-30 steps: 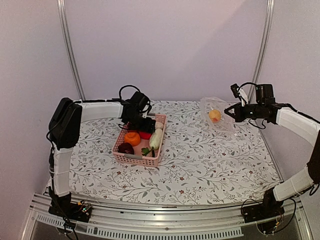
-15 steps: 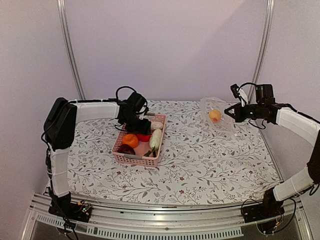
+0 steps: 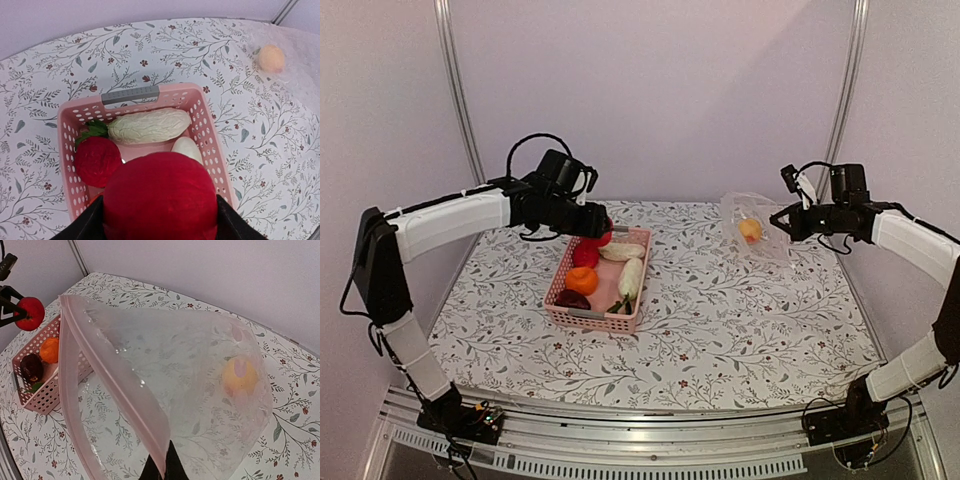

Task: Place the food in the zip-top bag and seal the zipper
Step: Pick up the fake vegetable from the bin, then place the fake vegetable in the zipper food storage bag.

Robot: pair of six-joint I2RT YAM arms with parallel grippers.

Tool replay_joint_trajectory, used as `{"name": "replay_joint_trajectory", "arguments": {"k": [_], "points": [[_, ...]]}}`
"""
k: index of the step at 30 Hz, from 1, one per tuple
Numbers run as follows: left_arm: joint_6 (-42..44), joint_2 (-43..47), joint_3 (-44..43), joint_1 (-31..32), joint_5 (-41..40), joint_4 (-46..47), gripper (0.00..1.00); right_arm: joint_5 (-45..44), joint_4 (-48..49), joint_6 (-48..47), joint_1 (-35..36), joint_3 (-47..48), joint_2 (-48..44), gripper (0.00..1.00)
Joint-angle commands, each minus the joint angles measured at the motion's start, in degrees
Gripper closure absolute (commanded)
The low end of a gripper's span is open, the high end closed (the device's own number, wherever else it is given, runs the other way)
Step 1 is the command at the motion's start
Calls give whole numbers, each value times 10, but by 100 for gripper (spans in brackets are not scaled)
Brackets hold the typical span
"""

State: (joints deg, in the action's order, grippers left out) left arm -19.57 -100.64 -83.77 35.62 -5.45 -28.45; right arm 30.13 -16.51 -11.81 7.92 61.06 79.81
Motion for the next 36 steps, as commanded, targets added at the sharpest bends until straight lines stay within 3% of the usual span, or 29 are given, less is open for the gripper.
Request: {"name": "replay_joint_trajectory", "arguments": {"k": [1, 16, 22, 36], "points": [[18, 62, 42, 28, -10, 46, 42, -42, -42, -20, 5, 41, 10, 100], [26, 202, 164, 82, -5, 145, 45, -295, -117, -49, -7, 202, 10, 100], [24, 229, 200, 83, 5, 166, 46, -277, -133, -45, -6, 231, 3, 100], [21, 213, 203, 147, 102, 337, 47, -129, -145, -48, 64, 134, 14, 100]]}}
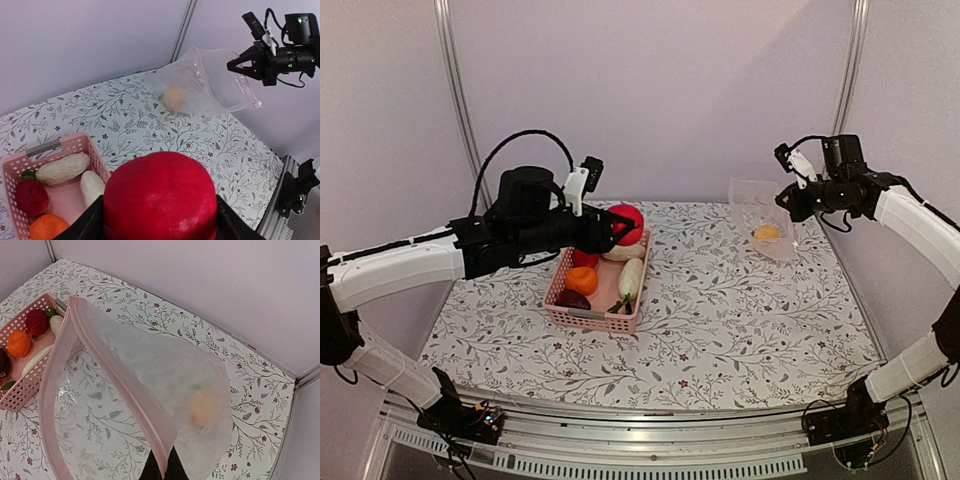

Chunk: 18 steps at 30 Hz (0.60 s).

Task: Place the food in the zip-top bag and seal the zipper
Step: Place the fake vegetable in the zipper food storage bag.

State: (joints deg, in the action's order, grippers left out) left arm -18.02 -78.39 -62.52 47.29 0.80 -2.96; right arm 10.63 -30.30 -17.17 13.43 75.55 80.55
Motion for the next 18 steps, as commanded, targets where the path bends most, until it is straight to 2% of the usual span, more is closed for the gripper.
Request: {"name": "replay_joint_trajectory", "arguments": {"k": [1, 8, 18], "points": [[8, -14, -11, 39, 42, 95, 47, 75, -8, 6, 13, -12, 10, 100], [13, -65, -47, 77, 59, 144, 48, 140, -18, 18, 25, -12, 34, 100], [18, -188, -149, 110, 47, 172, 48, 163, -24, 27, 38, -9, 36, 100]]}}
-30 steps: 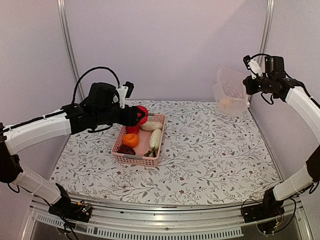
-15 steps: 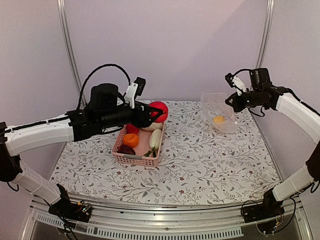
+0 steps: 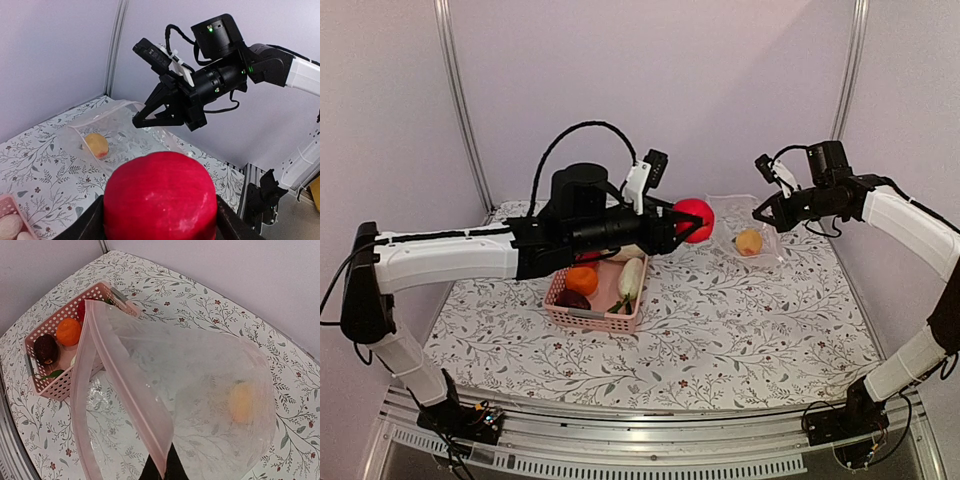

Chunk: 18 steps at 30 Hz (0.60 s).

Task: Place the food in the zip-top bag and seal the zipper
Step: Place the fake vegetable in the zipper food storage bag.

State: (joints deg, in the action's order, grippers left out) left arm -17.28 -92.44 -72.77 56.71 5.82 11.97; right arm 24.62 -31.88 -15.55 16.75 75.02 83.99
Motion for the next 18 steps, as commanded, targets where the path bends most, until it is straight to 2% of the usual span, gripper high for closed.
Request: {"name": "replay_joint_trajectory", "arguments": {"k": [1, 7, 15, 18], "points": [[9, -64, -62, 18, -13, 20, 48, 25, -9, 11, 5, -4, 1, 100], [-13, -154, -149, 27, -89, -9, 47, 35, -21, 15, 8, 1, -12, 100], [-29, -236, -236, 28, -112, -37, 47, 45, -23, 24, 9, -4, -29, 100], [-31, -266, -270, 28, -149, -66, 46, 53, -26, 32, 9, 1, -32, 100]]}}
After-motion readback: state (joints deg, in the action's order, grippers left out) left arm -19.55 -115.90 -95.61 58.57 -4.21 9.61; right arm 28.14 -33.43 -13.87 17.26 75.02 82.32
